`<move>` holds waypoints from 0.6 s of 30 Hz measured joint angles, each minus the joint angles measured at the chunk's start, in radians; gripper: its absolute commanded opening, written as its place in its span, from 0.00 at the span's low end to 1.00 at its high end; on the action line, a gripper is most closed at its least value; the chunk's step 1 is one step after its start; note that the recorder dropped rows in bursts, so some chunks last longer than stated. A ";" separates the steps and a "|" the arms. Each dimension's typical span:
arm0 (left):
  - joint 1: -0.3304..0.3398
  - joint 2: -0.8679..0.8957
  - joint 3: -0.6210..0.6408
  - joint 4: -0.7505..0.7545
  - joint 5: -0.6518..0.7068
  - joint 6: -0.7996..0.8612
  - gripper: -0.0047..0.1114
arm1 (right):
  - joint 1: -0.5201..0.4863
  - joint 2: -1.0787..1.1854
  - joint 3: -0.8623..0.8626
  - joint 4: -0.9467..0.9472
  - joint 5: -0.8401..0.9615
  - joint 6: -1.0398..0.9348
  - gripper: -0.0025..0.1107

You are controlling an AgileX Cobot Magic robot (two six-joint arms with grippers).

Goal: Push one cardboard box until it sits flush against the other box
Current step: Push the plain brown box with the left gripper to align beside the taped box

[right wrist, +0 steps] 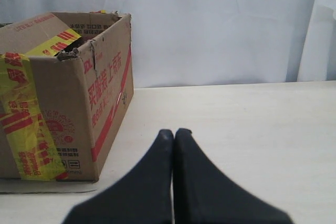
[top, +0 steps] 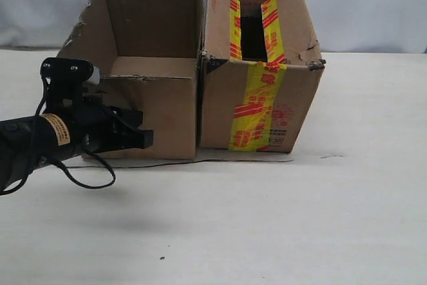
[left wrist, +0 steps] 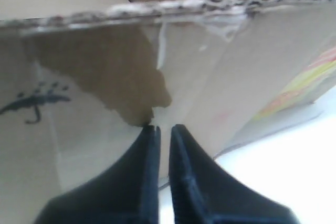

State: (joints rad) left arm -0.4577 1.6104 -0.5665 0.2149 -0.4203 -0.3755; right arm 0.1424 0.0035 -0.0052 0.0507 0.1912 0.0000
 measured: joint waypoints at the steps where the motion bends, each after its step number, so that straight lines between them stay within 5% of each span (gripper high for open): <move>1: 0.000 0.009 -0.009 0.002 -0.001 -0.010 0.04 | 0.000 0.000 0.000 0.000 0.000 0.000 0.02; 18: 0.000 0.058 -0.057 0.035 -0.043 -0.014 0.04 | 0.000 0.000 0.000 0.000 0.000 0.000 0.02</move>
State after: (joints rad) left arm -0.4577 1.6682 -0.6233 0.2499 -0.4637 -0.3894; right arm 0.1424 0.0035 -0.0052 0.0507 0.1912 0.0000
